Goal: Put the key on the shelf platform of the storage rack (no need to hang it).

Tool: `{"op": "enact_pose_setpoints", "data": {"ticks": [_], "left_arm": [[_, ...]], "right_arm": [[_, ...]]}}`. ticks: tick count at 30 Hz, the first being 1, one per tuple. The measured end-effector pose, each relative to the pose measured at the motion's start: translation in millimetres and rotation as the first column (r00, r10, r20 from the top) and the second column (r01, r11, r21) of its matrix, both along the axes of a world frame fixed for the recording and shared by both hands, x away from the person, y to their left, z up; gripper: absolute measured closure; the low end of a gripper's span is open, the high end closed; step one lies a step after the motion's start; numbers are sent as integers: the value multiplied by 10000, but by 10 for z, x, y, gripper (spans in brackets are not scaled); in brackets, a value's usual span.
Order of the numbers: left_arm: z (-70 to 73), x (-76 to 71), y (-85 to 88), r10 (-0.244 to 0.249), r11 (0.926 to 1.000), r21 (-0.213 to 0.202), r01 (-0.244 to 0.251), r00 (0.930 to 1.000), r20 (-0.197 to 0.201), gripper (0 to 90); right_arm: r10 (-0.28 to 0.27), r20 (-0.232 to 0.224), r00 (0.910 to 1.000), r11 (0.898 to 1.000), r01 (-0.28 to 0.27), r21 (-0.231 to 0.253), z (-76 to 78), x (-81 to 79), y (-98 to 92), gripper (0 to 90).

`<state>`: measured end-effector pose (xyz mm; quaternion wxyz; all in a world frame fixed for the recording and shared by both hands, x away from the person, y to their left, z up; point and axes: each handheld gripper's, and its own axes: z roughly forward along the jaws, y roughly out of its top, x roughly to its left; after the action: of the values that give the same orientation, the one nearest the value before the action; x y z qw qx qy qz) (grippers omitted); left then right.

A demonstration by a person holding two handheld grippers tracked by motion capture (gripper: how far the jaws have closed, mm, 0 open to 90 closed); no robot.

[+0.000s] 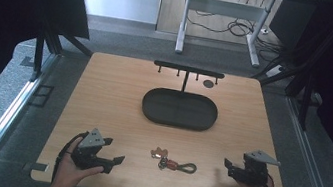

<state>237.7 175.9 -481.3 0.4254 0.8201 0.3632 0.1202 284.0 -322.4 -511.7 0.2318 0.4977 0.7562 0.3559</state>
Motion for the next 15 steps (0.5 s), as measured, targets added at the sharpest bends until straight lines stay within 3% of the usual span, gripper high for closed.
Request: {"op": "enact_pose_setpoints", "data": {"ticks": [7,15], "left_arm": [[17,-9,10,10,10000,-85,-10,10000,4,233],[64,-23,42,81,9998,-160,-80,10000,55,233]], "right_arm": [[-96,-105,9999,9993,100,360,23,-21,-94,261],[500,-440,9978,9985,-490,244,97,-17,-86,300]]}}
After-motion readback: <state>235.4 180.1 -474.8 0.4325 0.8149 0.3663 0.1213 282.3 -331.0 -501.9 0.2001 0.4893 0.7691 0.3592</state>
